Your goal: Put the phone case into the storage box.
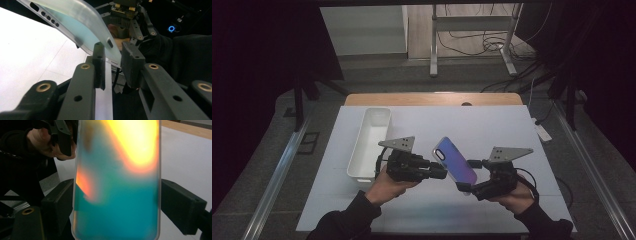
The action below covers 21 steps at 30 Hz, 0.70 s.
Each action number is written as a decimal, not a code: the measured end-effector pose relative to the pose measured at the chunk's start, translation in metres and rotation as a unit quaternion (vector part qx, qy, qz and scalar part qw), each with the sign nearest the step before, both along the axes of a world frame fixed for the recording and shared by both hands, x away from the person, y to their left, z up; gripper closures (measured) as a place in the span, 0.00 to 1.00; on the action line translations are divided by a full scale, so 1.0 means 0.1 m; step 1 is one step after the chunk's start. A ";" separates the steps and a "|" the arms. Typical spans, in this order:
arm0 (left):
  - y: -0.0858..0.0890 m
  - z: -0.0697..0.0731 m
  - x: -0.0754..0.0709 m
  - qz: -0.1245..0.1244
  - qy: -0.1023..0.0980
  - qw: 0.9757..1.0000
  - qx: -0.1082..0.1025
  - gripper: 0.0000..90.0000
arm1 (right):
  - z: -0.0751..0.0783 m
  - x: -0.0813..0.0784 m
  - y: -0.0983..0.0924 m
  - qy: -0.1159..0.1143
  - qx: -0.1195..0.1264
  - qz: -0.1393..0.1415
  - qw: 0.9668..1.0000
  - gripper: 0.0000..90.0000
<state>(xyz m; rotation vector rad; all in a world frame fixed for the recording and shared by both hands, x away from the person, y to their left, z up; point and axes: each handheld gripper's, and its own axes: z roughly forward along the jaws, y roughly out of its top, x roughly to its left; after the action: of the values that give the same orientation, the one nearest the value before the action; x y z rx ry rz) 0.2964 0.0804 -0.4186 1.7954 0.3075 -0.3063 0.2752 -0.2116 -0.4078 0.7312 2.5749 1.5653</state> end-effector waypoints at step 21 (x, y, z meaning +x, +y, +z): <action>0.01 -0.04 0.02 -0.065 -0.011 0.998 -0.006 0.98 | -0.08 0.05 0.08 0.037 -0.005 0.053 0.998 0.17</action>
<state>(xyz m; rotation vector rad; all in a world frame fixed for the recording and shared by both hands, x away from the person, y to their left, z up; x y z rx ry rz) 0.2983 0.0810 -0.4226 1.8089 0.1728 -0.3790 0.2798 -0.2041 -0.4157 0.6732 2.7150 1.5815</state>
